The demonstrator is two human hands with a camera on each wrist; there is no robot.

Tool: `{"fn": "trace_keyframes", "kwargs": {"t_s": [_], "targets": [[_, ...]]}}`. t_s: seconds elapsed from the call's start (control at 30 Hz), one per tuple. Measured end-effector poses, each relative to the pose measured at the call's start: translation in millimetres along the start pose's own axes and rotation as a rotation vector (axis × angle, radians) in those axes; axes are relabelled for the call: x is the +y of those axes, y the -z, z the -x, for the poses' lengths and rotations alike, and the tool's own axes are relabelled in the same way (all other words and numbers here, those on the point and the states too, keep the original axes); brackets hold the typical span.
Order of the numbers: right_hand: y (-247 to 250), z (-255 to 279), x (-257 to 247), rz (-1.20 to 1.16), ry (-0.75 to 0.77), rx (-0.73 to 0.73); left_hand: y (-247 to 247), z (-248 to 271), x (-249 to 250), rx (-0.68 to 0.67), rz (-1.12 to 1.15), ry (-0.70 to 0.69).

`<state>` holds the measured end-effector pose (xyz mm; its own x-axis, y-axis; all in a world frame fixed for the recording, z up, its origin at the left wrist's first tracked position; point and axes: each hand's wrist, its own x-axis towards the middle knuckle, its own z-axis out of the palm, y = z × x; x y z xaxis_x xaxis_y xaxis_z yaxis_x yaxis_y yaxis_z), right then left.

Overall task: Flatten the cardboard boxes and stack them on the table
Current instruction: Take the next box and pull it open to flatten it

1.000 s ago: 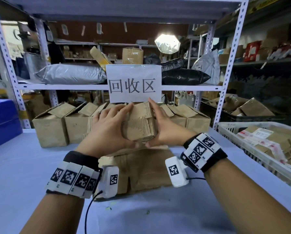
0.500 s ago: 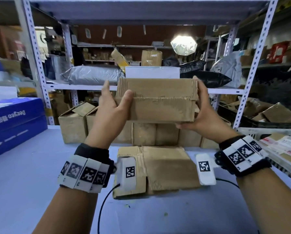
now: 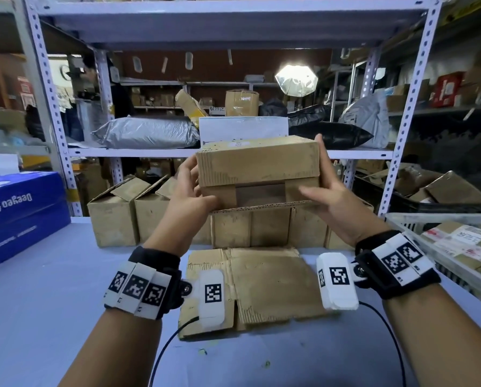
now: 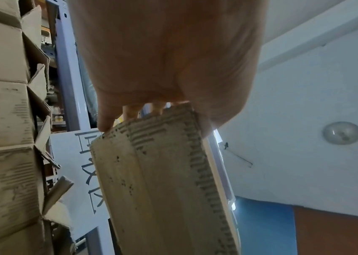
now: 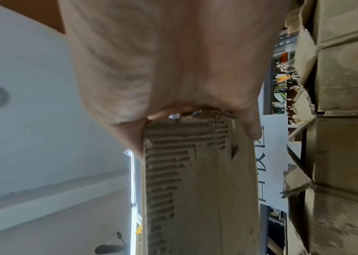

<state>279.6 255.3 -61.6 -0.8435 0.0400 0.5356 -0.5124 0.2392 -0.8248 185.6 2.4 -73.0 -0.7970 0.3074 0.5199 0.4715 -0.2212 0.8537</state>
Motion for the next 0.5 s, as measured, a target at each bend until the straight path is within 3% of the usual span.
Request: {"fn": "trace_keyframes", "kwargs": {"t_s": [0.2,0.4,0.5], "targets": [[-5.9,-0.6,11.0,0.15,0.045,0.168,1.1,-4.1,-7.8,-0.039,-0.115,-0.016],[-12.1,3.4,12.1,0.394,0.093,-0.026,-0.2,-1.9,-9.8,0.076,-0.105,0.053],[-12.9,1.1,15.0,0.529,0.083,-0.033,0.5,-2.6,-7.8,0.118,-0.08,0.083]]}}
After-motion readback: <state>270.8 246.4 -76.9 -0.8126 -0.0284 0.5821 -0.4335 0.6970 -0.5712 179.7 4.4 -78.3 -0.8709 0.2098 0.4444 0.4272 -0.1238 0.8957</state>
